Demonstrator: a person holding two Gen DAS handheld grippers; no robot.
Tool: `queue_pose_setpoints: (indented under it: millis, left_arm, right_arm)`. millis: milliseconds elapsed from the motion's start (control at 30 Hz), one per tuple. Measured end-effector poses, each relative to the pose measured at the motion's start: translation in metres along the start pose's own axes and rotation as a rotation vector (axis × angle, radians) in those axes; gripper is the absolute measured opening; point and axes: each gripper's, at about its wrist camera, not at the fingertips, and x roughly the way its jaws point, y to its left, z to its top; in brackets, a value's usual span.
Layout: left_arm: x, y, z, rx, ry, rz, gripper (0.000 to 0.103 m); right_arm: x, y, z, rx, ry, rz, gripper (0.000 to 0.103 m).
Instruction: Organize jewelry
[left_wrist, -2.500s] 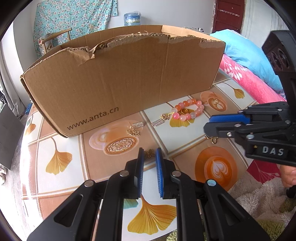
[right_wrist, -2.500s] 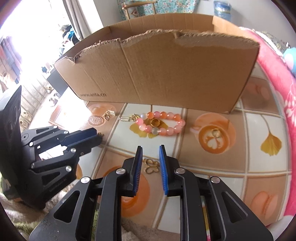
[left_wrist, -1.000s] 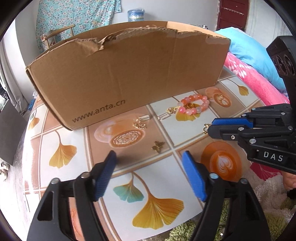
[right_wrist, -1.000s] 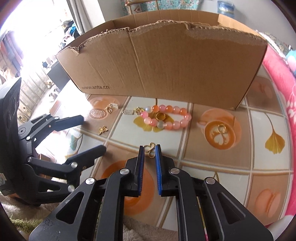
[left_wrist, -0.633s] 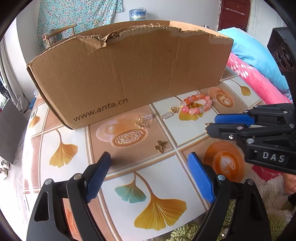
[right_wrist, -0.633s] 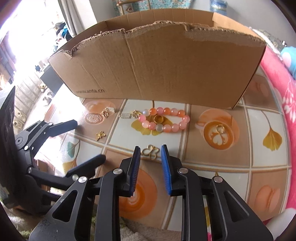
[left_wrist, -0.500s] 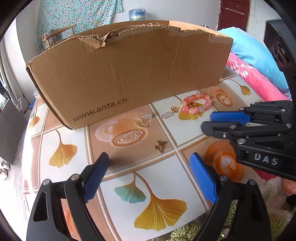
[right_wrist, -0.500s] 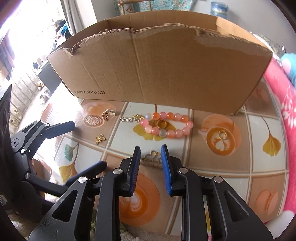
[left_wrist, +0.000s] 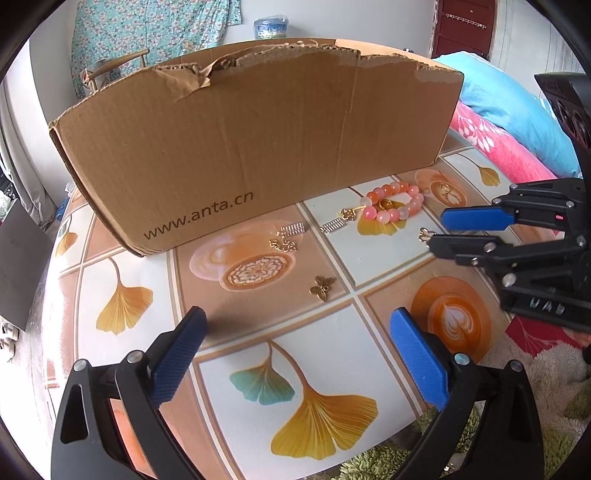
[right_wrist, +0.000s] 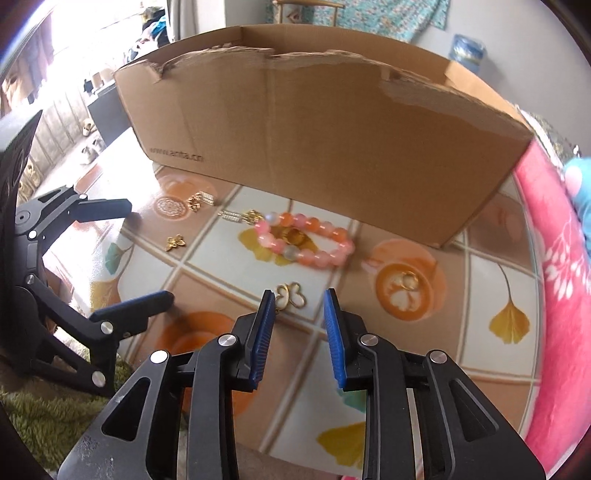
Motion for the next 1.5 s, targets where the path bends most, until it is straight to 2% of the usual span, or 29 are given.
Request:
queue_pose_setpoints:
  millis: [33, 100, 167, 267, 333, 400, 433, 533, 800, 1067, 1500]
  left_arm:
    - [0.000, 0.000, 0.000, -0.001, 0.000, 0.000, 0.097]
    - [0.000, -0.001, 0.000, -0.001, -0.002, 0.000, 0.098]
    - [0.000, 0.000, 0.000, -0.001, -0.003, -0.001, 0.098]
    - [0.000, 0.000, -0.001, 0.003, -0.002, 0.000, 0.098]
    - [0.000, -0.001, 0.000, 0.004, 0.001, 0.001, 0.098]
    - [0.000, -0.001, 0.001, 0.004, 0.006, 0.003, 0.098]
    - [0.000, -0.001, 0.001, 0.003, 0.009, 0.003, 0.098]
    - [0.002, -0.003, 0.003, 0.006, 0.011, 0.004, 0.098]
    - [0.002, -0.003, 0.003, 0.002, 0.011, 0.007, 0.099]
    - [0.002, -0.002, 0.002, -0.003, 0.012, 0.008, 0.099]
    - [-0.001, 0.001, -0.002, -0.012, 0.004, 0.014, 0.099]
  right_arm:
    - [-0.002, -0.002, 0.000, 0.025, -0.004, 0.018, 0.029]
    - [-0.004, -0.006, -0.001, 0.075, -0.006, 0.043, 0.048]
    - [-0.002, -0.006, -0.003, 0.108, 0.001, 0.068, 0.055]
    - [0.007, -0.005, -0.004, 0.111, 0.021, 0.062, 0.075]
    - [0.007, -0.002, -0.007, 0.098, 0.025, 0.067, 0.078]
    - [0.012, 0.001, -0.007, 0.077, 0.051, 0.057, 0.092]
    - [0.013, 0.002, -0.009, 0.071, 0.057, 0.048, 0.094]
    - [0.010, -0.001, -0.019, 0.042, 0.057, 0.016, 0.095]
    - [0.010, 0.003, -0.030, 0.031, 0.015, 0.022, 0.095]
    - [-0.009, -0.002, -0.051, 0.035, -0.015, 0.021, 0.095]
    - [-0.016, -0.010, -0.044, 0.029, -0.004, 0.024, 0.095]
